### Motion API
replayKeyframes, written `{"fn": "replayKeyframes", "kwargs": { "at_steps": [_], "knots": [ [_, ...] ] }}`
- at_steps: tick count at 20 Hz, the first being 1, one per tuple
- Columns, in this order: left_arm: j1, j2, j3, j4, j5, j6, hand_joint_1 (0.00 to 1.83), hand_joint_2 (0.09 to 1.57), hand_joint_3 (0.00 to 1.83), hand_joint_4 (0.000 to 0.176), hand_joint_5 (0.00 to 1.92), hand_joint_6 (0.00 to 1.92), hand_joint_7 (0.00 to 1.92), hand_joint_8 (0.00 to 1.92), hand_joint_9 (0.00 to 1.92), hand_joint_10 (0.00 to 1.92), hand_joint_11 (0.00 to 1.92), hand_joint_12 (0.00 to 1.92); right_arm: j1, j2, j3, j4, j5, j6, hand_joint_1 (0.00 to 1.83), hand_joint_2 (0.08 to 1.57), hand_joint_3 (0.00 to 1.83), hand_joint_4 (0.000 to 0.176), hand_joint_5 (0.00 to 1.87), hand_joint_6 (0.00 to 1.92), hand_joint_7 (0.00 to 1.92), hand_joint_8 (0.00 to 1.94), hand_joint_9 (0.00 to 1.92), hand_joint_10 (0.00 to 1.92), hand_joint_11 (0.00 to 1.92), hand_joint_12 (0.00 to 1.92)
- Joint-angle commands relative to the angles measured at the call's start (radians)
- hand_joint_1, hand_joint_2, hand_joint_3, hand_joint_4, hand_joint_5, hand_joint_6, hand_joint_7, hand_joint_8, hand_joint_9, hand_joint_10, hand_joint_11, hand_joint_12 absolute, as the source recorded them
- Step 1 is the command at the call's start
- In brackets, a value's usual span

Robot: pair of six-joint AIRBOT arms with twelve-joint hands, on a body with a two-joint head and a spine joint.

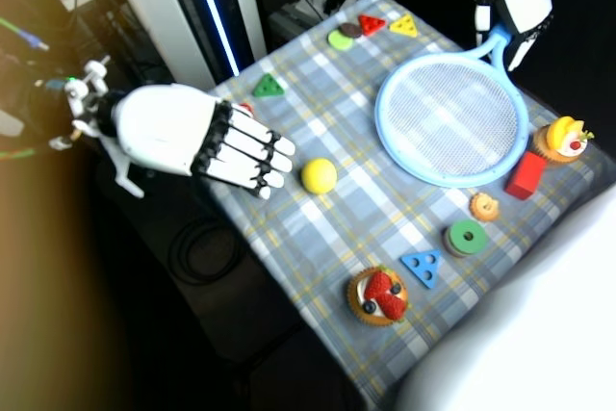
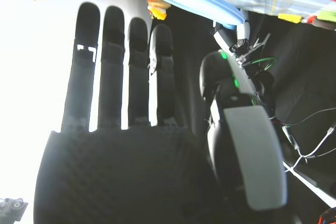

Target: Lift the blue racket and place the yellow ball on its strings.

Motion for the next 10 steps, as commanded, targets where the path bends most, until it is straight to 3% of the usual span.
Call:
{"fn": "replayKeyframes", "kwargs": {
  "at_steps": [1,3,8,10],
  "knots": [
    [-0.008,0.012,-0.005,0.046,-0.088,-0.02,1.63,1.2,0.0,0.176,0.71,1.92,0.95,1.92,1.24,1.92,1.37,1.92,0.006,-0.001,0.005,0.02,0.113,0.002,0.41,1.36,0.0,0.0,0.6,0.0,0.63,0.0,0.7,0.0,0.43,0.85],
    [-0.004,0.03,-0.029,0.1,-0.102,-0.084,1.66,1.2,0.0,0.176,0.67,1.92,0.92,1.92,1.22,1.92,1.34,1.92,0.006,-0.001,0.005,0.022,0.113,0.002,0.4,1.37,0.0,0.0,0.6,0.0,0.63,0.0,0.69,0.0,0.42,0.84],
    [-0.001,0.068,-0.084,0.182,-0.136,-0.137,1.74,1.16,0.0,0.176,0.7,1.92,0.95,1.92,1.28,1.92,1.39,1.92,0.005,-0.001,0.005,0.025,0.114,0.002,0.42,1.36,0.0,0.0,0.6,0.0,0.62,0.0,0.67,0.0,0.41,0.83],
    [0.013,0.094,-0.107,0.256,-0.154,-0.258,1.76,1.15,0.0,0.176,0.69,1.92,0.93,1.92,1.29,1.92,1.42,1.92,0.005,-0.001,0.006,0.034,0.119,0.002,0.46,1.36,0.0,0.0,0.61,0.0,0.62,0.0,0.66,0.0,0.39,0.82]
  ]
}}
